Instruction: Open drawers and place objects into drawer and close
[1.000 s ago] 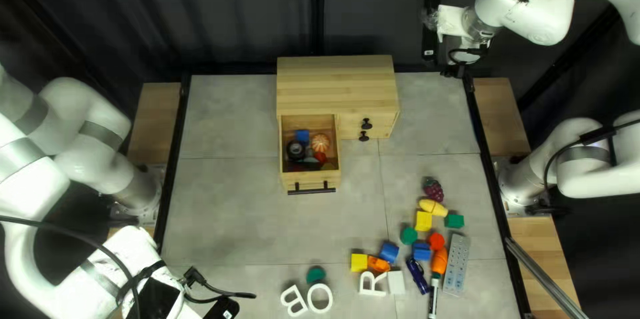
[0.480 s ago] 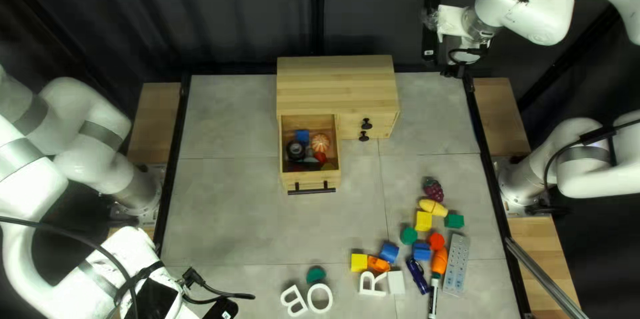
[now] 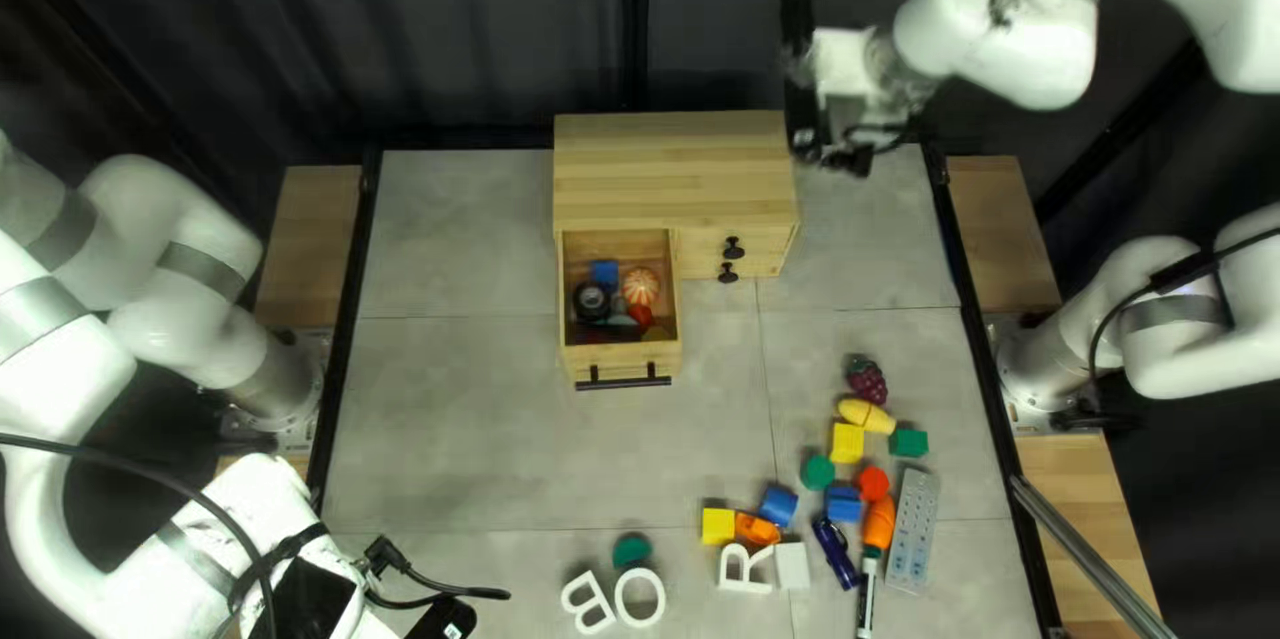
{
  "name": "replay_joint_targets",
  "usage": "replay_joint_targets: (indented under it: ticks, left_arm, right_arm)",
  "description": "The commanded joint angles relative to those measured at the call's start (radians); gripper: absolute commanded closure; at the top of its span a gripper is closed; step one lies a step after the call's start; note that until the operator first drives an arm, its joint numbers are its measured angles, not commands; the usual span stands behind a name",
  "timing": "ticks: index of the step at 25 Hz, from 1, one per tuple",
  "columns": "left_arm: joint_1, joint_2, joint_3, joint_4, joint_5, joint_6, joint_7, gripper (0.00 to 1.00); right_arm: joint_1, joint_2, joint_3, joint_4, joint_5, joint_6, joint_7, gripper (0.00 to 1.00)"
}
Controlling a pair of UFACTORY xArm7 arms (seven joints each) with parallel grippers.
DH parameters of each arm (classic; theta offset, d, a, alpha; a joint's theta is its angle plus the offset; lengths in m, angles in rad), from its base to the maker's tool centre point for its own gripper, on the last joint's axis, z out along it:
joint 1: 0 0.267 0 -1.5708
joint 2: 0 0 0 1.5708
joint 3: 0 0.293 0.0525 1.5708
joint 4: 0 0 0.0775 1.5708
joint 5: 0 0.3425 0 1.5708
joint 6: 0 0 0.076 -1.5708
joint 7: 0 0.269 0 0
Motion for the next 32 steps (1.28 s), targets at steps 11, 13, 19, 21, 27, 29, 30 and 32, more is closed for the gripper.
replay_joint_targets:
  ticks: [11, 13, 19, 21, 27, 29, 30, 32]
  left_arm:
    - [0.000, 0.000, 0.000, 0.000, 0.000, 0.000, 0.000, 0.00]
    - [0.000, 0.000, 0.000, 0.000, 0.000, 0.000, 0.000, 0.00]
    - [0.000, 0.000, 0.000, 0.000, 0.000, 0.000, 0.000, 0.00]
    - [0.000, 0.000, 0.000, 0.000, 0.000, 0.000, 0.000, 0.00]
    - [0.000, 0.000, 0.000, 0.000, 0.000, 0.000, 0.000, 0.00]
    - [0.000, 0.000, 0.000, 0.000, 0.000, 0.000, 0.000, 0.00]
    - [0.000, 0.000, 0.000, 0.000, 0.000, 0.000, 0.000, 0.00]
    - [0.000, 0.000, 0.000, 0.000, 0.000, 0.000, 0.000, 0.00]
  right_arm:
    - [0.071, 0.173, 0.140, 0.119, 0.050, 0.039, 0.207, 0.00]
    - [0.102, 0.218, 0.187, 0.155, 0.071, 0.050, 0.274, 0.00]
    - [0.181, 0.308, 0.303, 0.211, 0.118, 0.035, 0.473, 0.00]
    - [0.202, 0.350, 0.330, 0.214, 0.117, 0.012, 0.527, 0.00]
    - [0.244, 0.470, 0.377, 0.203, 0.108, -0.074, 0.684, 0.00]
    - [0.251, 0.508, 0.383, 0.229, 0.103, -0.068, 0.725, 0.00]
    - [0.253, 0.521, 0.383, 0.239, 0.100, -0.065, 0.738, 0.00]
    - [0.253, 0.541, 0.382, 0.250, 0.097, -0.059, 0.757, 0.00]
